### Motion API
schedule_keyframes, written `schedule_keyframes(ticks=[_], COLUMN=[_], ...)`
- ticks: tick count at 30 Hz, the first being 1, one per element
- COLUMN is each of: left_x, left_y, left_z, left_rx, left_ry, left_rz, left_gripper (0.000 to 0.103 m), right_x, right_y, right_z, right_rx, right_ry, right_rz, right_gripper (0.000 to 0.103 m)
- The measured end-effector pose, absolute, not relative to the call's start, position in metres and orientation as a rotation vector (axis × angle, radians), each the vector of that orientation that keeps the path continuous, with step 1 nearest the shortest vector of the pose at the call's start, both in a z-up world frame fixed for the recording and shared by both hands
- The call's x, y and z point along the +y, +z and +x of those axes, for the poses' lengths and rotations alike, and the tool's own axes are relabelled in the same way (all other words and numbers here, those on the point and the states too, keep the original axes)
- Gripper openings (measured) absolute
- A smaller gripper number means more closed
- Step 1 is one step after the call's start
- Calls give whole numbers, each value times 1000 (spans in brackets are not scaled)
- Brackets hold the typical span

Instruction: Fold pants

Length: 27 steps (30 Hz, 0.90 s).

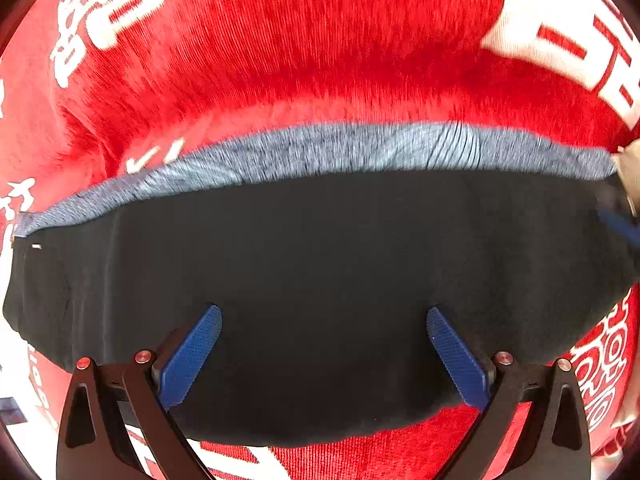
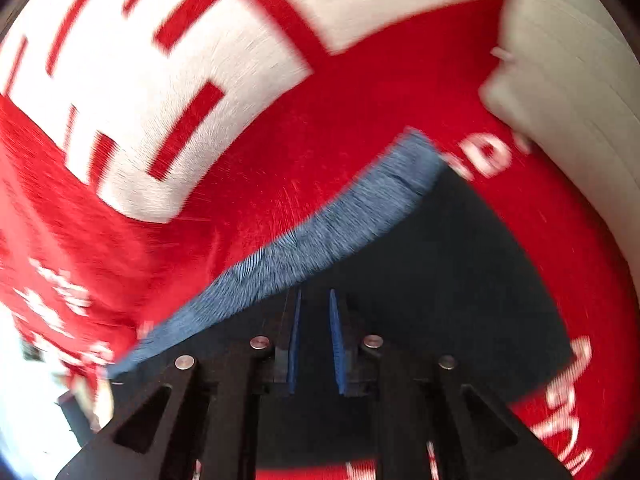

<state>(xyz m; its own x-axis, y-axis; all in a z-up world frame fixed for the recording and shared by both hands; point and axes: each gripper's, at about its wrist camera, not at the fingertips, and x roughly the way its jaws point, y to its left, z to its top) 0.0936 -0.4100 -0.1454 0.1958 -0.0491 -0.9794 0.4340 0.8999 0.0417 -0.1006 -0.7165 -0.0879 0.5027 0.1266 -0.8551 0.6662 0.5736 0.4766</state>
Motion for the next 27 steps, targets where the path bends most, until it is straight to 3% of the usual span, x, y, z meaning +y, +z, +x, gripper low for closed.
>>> schedule_keyframes(ticks=[3,7,9,16,27], left_x=[-417,-427,-429,-438,-439], left_y=[-140,-149,-147,-144,-143], left_z=[95,89,86,71,71], left_rx=[1325,1346,1325,1292,1278], left_ry=[-353,-352,-352,-352,-347], left_rz=[348,399,408,434,443], left_gripper=[103,103,103,103,103], right_x=[-708,-688,-682,-688,-698], right_y=[-92,-109,-119,-125,-129], right_z=[-160,-209,-221,-252,-193], right_rx=[930,759,715,595,585], right_ry=[-367,-389,-419,-439,-393], right_rz=[1125,1349,1396,1476,1368], right_gripper=[36,37,43,43,45])
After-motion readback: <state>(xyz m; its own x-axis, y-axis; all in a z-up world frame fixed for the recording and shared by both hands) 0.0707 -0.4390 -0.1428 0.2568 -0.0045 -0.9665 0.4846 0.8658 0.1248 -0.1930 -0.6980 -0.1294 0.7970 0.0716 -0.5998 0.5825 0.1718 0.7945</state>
